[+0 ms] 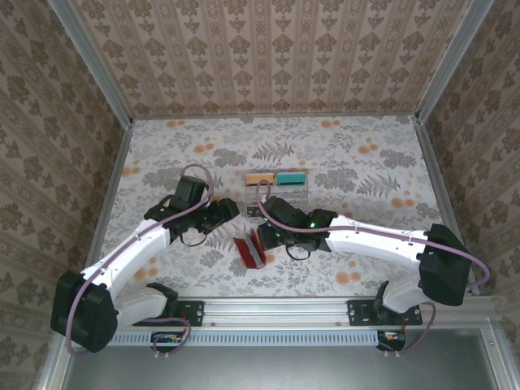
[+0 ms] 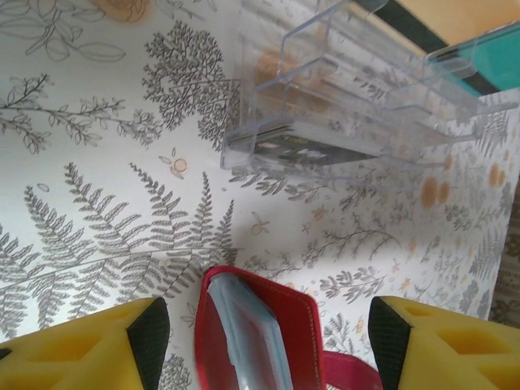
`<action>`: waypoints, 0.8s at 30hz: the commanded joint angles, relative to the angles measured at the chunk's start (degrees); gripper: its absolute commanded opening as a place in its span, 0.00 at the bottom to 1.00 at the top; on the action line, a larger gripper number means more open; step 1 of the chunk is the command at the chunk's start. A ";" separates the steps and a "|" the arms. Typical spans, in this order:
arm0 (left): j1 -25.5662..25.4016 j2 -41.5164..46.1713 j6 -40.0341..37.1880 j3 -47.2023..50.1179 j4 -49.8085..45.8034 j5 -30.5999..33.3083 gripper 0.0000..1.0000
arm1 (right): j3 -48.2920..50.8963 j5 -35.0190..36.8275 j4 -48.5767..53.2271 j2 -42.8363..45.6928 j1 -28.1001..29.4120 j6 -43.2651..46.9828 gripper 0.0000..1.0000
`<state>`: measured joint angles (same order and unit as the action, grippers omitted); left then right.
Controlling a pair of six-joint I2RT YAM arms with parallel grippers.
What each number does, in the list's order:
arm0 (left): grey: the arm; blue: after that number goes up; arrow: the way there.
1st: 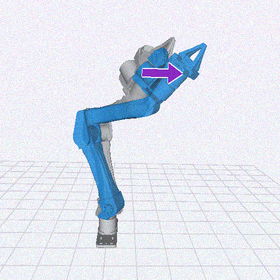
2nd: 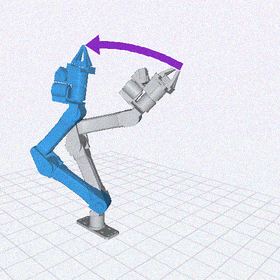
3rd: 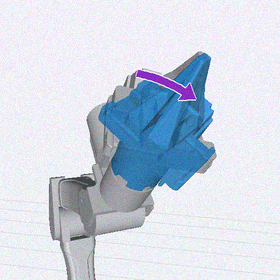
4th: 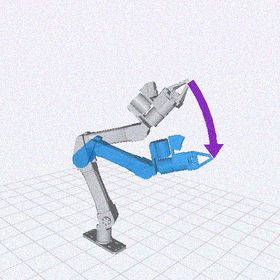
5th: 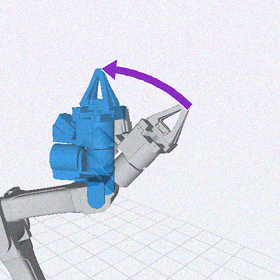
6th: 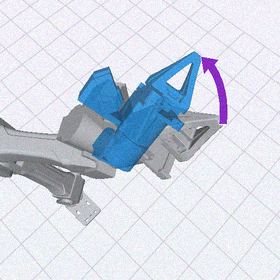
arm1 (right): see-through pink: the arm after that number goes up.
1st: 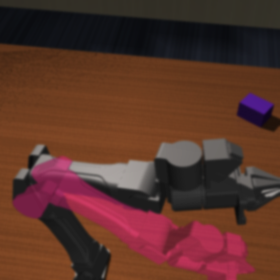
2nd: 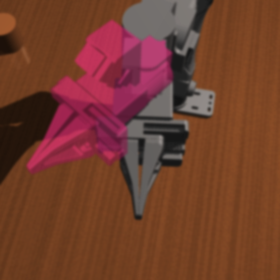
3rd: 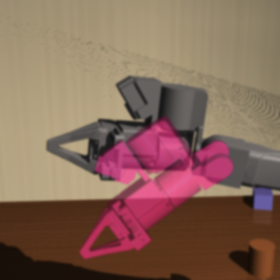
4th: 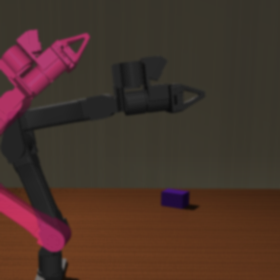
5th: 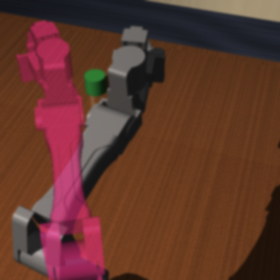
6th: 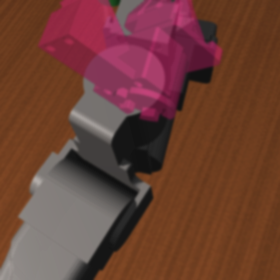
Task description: Take the credit cards out of the card holder
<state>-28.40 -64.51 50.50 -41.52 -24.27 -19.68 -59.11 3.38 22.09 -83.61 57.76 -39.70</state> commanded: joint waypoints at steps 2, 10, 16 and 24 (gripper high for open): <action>0.19 0.87 -2.12 0.86 -2.02 -0.65 0.67 | 2.18 1.40 1.37 3.00 -1.19 -1.59 0.00; -0.16 2.15 -2.61 2.17 -2.58 -0.62 0.65 | 11.99 6.52 5.65 10.94 -5.15 -3.46 0.00; -1.84 1.54 -3.12 3.09 -0.93 -1.18 0.59 | 14.40 3.91 4.20 9.45 -5.54 -3.13 0.24; -5.90 -1.08 -3.99 2.60 -0.35 -0.75 0.51 | 11.56 -0.71 0.93 2.14 -5.55 -2.44 0.51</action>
<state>-33.50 -64.71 47.86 -38.85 -25.02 -20.10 -45.28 5.26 25.06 -79.79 52.27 -42.19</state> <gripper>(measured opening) 0.509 0.501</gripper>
